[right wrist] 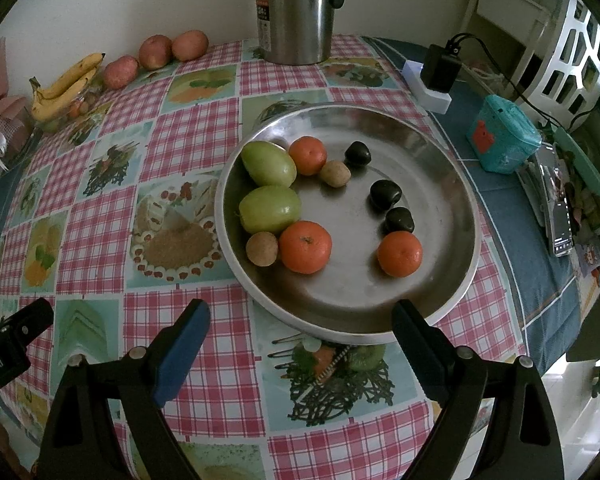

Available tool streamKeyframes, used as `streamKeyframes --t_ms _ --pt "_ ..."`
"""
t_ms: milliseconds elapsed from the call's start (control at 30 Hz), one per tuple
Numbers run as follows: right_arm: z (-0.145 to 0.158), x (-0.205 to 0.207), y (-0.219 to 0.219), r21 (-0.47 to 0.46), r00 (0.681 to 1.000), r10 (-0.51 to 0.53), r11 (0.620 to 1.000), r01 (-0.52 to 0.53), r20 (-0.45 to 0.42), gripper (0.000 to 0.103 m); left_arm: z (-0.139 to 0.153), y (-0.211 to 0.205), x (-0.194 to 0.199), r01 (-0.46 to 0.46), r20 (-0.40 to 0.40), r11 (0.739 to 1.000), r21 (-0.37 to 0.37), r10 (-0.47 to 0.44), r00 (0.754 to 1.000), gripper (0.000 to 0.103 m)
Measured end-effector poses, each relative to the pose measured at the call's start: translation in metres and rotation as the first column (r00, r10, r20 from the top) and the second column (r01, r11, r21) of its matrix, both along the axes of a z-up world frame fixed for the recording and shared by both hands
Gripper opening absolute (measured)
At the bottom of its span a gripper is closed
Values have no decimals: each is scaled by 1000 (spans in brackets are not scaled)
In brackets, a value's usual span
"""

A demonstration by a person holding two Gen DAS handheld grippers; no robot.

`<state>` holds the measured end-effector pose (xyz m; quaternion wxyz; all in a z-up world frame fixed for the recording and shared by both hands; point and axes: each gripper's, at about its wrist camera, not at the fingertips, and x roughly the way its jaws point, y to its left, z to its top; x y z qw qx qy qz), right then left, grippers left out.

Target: Organize fruits

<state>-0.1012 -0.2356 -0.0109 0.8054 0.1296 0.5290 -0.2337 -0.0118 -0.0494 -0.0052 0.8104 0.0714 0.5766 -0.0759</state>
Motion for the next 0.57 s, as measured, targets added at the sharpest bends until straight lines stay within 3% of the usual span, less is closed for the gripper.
streamKeyframes --t_ms 567 --pt "-2 1 -1 4 1000 4 1000 -4 -7 92 2 -1 -1 7 6 1000 8 -7 1000 103"
